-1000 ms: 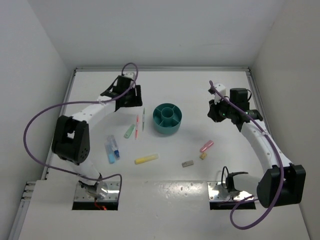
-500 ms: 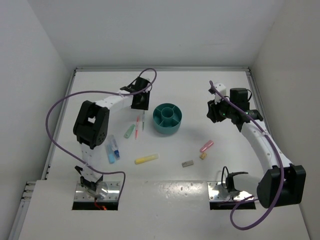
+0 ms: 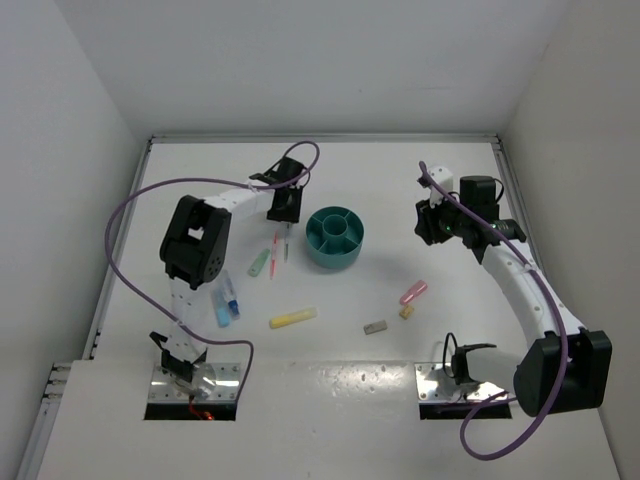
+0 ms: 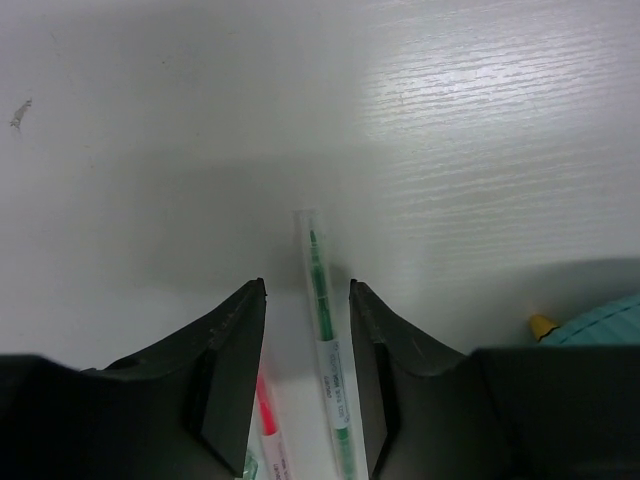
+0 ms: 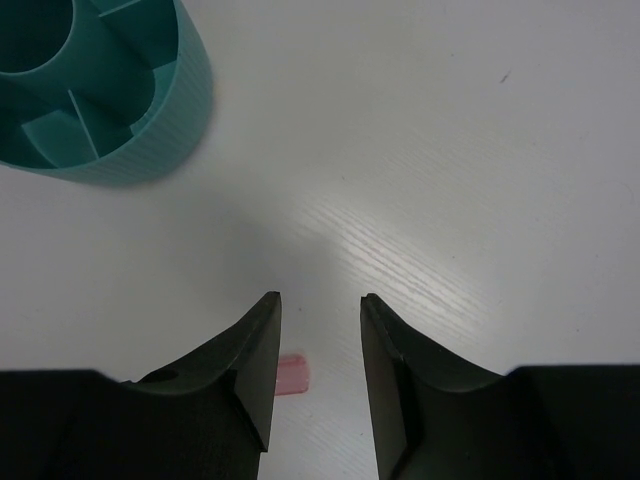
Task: Sort the stationery into containers
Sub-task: Grab a piece of stationery with the left arm
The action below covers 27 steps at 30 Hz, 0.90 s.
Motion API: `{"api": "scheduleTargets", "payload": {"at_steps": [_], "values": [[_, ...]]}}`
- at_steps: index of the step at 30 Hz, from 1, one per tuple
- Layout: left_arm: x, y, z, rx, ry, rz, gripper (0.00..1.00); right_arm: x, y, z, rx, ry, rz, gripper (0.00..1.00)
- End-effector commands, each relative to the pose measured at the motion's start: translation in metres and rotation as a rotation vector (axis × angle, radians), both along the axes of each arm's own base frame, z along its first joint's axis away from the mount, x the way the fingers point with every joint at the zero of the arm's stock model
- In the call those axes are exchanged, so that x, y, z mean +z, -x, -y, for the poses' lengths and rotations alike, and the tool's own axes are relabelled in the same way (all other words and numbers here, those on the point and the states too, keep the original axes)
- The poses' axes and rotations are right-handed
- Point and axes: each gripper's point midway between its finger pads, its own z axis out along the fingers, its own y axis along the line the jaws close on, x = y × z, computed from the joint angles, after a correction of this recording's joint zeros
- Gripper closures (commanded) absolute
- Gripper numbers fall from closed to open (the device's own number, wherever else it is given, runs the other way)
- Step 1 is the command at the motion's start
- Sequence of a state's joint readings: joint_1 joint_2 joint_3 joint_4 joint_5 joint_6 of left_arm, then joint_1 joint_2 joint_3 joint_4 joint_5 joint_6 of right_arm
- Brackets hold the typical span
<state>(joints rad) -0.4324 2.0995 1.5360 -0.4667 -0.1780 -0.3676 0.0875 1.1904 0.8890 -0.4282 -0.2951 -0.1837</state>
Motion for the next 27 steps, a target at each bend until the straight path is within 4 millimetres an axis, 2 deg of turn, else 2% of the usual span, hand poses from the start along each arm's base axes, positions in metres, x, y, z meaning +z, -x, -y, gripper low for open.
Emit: {"api": "scheduleTargets", "payload": {"at_steps": [1, 2, 4, 8, 15, 18, 23, 27], "values": [[0.008, -0.009, 0.005, 0.006, -0.002, 0.026, 0.55, 0.03, -0.013, 0.0, -0.009, -0.006, 0.095, 0.62], [0.003, -0.008, 0.004, 0.006, -0.006, 0.017, 0.57, 0.03, -0.013, 0.0, -0.009, -0.006, 0.095, 0.62], [0.007, -0.011, 0.006, 0.006, -0.002, 0.026, 0.57, 0.03, -0.013, 0.0, -0.009, -0.006, 0.095, 0.62], [-0.007, -0.004, 0.006, 0.009, -0.026, -0.016, 0.59, 0.032, -0.013, 0.002, -0.016, -0.001, 0.104, 0.62], [-0.01, 0.002, 0.013, -0.005, -0.06, -0.021, 0.61, 0.037, -0.014, 0.002, -0.016, -0.003, 0.123, 0.62], [-0.014, 0.004, 0.009, 0.004, -0.1, -0.025, 0.61, 0.04, -0.013, 0.002, -0.016, -0.004, 0.132, 0.62], [-0.02, 0.009, 0.0, 0.035, -0.138, -0.045, 0.65, 0.04, -0.013, 0.001, -0.022, -0.01, 0.128, 0.62], [-0.02, 0.012, -0.003, 0.039, -0.154, -0.057, 0.73, 0.04, -0.013, 0.001, -0.022, -0.01, 0.128, 0.62]]}}
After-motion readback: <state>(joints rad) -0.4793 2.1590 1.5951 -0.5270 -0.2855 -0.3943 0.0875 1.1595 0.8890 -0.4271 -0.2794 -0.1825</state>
